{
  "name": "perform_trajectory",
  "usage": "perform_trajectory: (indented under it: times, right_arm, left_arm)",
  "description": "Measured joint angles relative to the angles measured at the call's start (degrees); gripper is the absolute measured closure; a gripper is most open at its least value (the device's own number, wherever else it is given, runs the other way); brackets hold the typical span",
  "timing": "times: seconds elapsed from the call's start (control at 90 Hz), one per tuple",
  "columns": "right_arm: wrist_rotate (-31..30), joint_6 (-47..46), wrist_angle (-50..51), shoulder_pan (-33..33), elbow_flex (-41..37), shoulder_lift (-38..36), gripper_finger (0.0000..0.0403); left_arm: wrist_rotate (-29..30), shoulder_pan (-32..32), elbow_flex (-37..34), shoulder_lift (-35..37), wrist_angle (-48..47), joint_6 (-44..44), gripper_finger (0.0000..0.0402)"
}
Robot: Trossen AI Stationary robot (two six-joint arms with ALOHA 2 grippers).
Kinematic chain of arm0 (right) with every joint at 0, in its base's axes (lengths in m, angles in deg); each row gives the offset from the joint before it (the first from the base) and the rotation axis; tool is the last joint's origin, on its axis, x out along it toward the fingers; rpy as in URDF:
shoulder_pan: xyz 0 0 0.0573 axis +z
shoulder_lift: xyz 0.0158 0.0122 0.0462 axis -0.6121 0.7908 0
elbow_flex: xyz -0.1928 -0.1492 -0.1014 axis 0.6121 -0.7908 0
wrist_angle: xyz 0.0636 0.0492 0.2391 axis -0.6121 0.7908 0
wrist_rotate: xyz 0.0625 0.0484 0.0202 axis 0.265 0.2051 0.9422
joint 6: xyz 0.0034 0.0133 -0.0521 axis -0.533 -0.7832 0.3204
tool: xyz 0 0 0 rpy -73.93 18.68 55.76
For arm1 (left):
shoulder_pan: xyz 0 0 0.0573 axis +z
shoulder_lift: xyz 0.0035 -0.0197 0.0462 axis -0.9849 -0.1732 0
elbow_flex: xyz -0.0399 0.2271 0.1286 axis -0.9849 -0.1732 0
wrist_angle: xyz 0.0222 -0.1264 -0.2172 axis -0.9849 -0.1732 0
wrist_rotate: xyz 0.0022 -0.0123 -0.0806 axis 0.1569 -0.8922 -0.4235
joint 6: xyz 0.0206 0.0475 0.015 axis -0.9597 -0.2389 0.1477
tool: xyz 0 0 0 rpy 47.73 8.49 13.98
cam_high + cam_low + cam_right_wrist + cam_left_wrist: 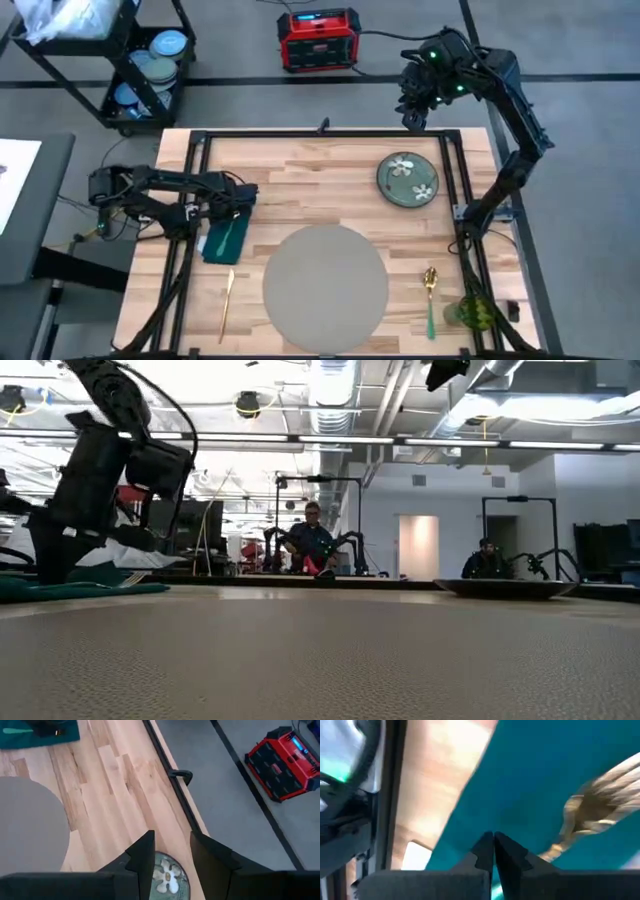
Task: Set table place
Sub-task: Put the green fork on the green napkin, then put the gold knife on the gray placemat
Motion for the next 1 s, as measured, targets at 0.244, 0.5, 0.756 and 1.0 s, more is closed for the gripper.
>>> perform_trajectory:
  times: [0.244, 0.5, 0.756, 1.0]
  right_arm:
    - [0.00, 2.27, -0.30, -0.42, 0.00, 0.01, 0.0290]
    - [0.03, 6.52, -0.25, -3.56, 0.00, 0.01, 0.0290]
    - [6.82, 6.22, -0.71, -9.69, 0.00, 0.00, 0.0290]
    - [18.35, 5.91, -4.39, -13.31, -0.02, 0.02, 0.0290]
  left_arm:
    - [3.77, -0.71, 8.17, 1.17, -6.31, -1.17, 0.0402]
    - [12.09, -13.94, 21.57, 1.94, -2.93, -3.77, 0.0401]
    - [24.15, -39.94, 22.35, -0.31, -1.82, 34.73, 0.0401]
    - [15.43, -53.89, 22.11, -10.20, 14.39, 24.15, 0.0402]
